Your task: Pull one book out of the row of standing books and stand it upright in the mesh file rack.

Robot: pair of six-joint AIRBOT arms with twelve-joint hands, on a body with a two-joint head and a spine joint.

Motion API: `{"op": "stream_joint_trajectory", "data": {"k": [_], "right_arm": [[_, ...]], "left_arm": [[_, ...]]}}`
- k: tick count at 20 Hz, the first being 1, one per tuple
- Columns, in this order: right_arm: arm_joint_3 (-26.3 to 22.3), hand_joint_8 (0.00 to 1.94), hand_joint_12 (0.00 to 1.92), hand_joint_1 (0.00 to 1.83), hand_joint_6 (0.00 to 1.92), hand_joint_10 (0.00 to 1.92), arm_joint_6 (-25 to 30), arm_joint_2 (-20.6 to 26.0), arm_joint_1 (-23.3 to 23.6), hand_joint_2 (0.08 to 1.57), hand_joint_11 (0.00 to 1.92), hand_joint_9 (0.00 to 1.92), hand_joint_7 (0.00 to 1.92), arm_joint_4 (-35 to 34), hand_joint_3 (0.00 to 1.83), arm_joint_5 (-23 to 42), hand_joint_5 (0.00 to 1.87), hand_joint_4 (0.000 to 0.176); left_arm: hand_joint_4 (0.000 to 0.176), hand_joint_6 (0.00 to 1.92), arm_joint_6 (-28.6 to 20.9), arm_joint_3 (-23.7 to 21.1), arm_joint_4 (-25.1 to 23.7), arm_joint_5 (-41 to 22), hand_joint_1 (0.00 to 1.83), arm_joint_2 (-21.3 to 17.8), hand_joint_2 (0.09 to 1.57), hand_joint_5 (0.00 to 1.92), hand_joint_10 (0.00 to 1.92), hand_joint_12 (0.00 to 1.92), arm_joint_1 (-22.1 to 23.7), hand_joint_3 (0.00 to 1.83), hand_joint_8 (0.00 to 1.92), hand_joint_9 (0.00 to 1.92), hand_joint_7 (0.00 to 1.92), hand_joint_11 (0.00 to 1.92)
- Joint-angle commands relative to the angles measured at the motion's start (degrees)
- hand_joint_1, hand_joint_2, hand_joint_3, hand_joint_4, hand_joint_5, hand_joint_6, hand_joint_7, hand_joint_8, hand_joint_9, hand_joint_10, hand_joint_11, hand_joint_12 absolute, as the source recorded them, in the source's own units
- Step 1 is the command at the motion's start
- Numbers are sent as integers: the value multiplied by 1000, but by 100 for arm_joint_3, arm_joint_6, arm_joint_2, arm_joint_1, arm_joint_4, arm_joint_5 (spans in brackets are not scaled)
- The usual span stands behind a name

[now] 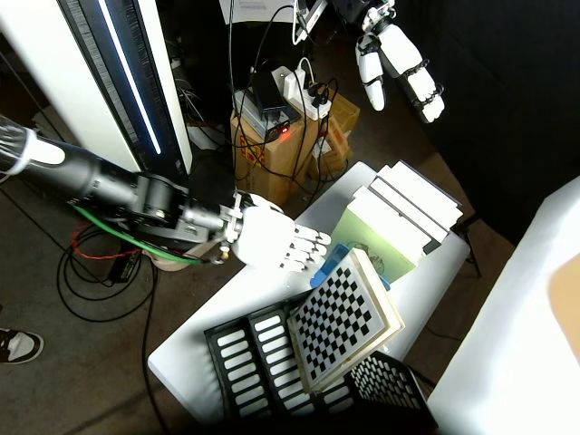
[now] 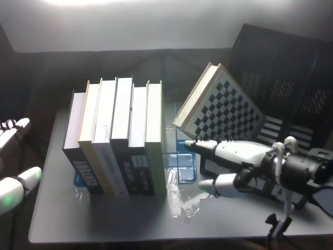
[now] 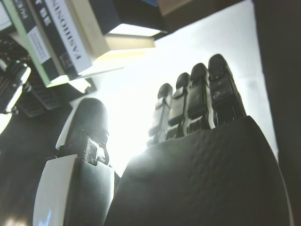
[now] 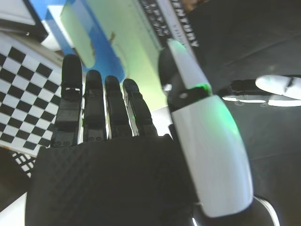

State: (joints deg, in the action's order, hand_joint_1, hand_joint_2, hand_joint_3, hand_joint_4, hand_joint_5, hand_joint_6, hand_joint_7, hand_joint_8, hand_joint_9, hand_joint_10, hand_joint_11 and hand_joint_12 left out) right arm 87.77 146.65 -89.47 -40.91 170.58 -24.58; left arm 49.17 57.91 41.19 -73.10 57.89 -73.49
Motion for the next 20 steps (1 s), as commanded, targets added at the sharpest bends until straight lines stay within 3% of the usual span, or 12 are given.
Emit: {"op": "stream_joint_trajectory", "data": {"k": [1, 2, 4, 9, 10, 12, 13, 14, 15, 17, 18, 20], "right_arm": [[59, 0, 939, 764, 0, 79, 12, -61, 65, 1327, 0, 48, 0, 199, 1, -440, 0, 0], [206, 0, 839, 759, 0, 61, 12, -155, 96, 1337, 0, 47, 0, 199, 4, -381, 0, 0], [465, 0, 790, 733, 0, 44, 13, -302, 155, 1345, 0, 59, 0, 199, 4, -255, 0, 0], [889, 0, 921, 700, 0, 27, 100, -574, 270, 1368, 0, 94, 0, 199, 4, -102, 0, 0], [997, 0, 790, 779, 0, 7, 101, -640, 295, 1368, 0, 51, 0, 199, 1, -56, 0, 0], [1189, 0, 241, 833, 0, 0, 147, -747, 330, 1363, 0, 1, 0, 199, 2, -4, 0, 11], [1264, 0, 241, 833, 0, 0, 222, -781, 331, 1363, 0, 1, 0, 199, 2, -2, 0, 11], [1282, 0, 47, 819, 0, 0, 285, -783, 331, 1359, 0, 0, 0, 199, 1, -16, 0, 9], [1278, 0, 1, 824, 0, 0, 339, -783, 331, 1344, 0, 0, 0, 199, 0, -54, 0, 0], [1249, 0, 0, 823, 0, 0, 492, -742, 330, 1344, 0, 0, 0, 199, 0, -161, 0, 0], [1234, 0, 0, 821, 0, 0, 572, -668, 329, 1343, 0, 0, 0, 199, 0, -228, 0, 13], [1230, 0, 0, 819, 0, 0, 654, -605, 329, 1343, 0, 0, 0, 199, 0, -278, 0, 16]], "left_arm": [[51, 0, -19, 42, -41, -710, 274, 0, 1403, 0, 0, 0, 9, 0, 0, 0, 0, 0], [44, 0, -27, 46, -48, -710, 241, 3, 1405, 0, 0, 0, 9, 0, 0, 0, 0, 0], [54, 0, -37, 54, -76, -714, 249, 10, 1397, 0, 0, 0, 9, 0, 0, 0, 0, 0], [52, 0, -76, 100, -146, -708, 215, 22, 1395, 0, 0, 0, 13, 0, 0, 0, 0, 0], [69, 0, -89, 114, -174, -700, 187, 26, 1389, 0, 0, 0, 18, 0, 0, 0, 0, 0], [70, 0, -106, 135, -209, -692, 184, 36, 1386, 0, 0, 0, 22, 0, 0, 0, 0, 0], [70, 0, -118, 149, -224, -691, 184, 42, 1386, 0, 0, 0, 24, 0, 0, 0, 0, 0], [79, 0, -119, 151, -231, -694, 201, 41, 1382, 0, 0, 0, 25, 0, 0, 0, 0, 0], [84, 0, -124, 151, -235, -704, 223, 38, 1382, 0, 0, 0, 25, 0, 0, 0, 0, 0], [91, 0, -123, 152, -234, -708, 228, 42, 1387, 0, 0, 0, 25, 0, 0, 0, 0, 0], [91, 0, -123, 150, -228, -706, 239, 45, 1388, 0, 0, 0, 24, 0, 0, 0, 0, 0], [91, 0, -123, 145, -207, -706, 241, 50, 1388, 0, 0, 0, 22, 0, 0, 0, 0, 0]]}}
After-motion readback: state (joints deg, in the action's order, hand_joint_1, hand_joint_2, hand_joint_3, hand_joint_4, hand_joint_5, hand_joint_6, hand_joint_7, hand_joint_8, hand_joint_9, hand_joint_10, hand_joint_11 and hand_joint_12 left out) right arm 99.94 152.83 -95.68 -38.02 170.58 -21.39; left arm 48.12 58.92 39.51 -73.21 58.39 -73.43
